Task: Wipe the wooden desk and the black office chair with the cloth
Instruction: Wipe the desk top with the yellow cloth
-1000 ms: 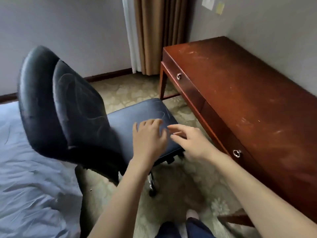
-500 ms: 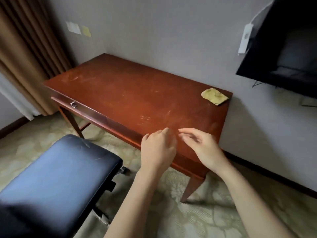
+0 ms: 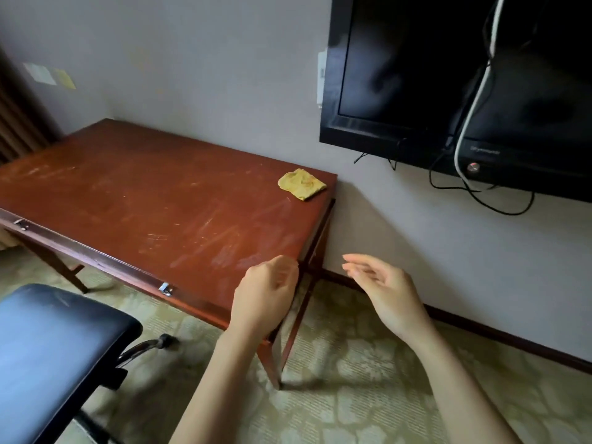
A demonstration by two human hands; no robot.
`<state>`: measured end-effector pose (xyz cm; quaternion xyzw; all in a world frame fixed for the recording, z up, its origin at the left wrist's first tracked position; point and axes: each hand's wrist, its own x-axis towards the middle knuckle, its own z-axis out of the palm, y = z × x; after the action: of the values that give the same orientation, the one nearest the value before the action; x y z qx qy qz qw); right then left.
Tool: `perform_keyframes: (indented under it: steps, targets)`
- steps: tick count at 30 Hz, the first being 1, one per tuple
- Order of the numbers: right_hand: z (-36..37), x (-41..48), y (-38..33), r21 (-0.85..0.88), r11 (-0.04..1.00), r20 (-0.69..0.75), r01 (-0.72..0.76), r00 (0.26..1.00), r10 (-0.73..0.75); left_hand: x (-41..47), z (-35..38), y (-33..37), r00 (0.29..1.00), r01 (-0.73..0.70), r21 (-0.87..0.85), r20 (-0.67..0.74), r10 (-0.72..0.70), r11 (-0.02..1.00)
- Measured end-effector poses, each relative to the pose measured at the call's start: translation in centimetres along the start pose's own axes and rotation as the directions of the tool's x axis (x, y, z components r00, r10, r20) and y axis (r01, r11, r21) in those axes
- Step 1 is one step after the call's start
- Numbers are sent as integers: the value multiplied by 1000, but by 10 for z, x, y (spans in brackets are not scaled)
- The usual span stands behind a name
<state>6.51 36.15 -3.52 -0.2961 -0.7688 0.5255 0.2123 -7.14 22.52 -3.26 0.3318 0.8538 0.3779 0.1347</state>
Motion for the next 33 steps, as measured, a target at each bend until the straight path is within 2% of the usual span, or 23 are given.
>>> perform_keyframes:
  steps: [9, 19, 24, 28, 33]
  targets:
    - [-27, 30, 47, 55, 994, 33, -90, 996, 89, 35, 39, 7, 998, 49, -8, -27, -49, 999]
    - [-14, 121, 60, -54, 995, 112, -82, 990, 87, 137, 53, -3, 996, 73, 15, 48, -74, 997]
    - [17, 192, 74, -87, 983, 132, -162, 976, 172, 186, 52, -18, 988, 148, -6, 49, -147, 989]
    - [48, 242, 85, -132, 956, 232, -263, 929, 288, 211, 54, -38, 970, 228, 2, 82, -227, 974]
    - [64, 325, 111, -238, 906, 193, -350, 897, 397, 239, 56, -63, 937, 336, 42, 89, -338, 941]
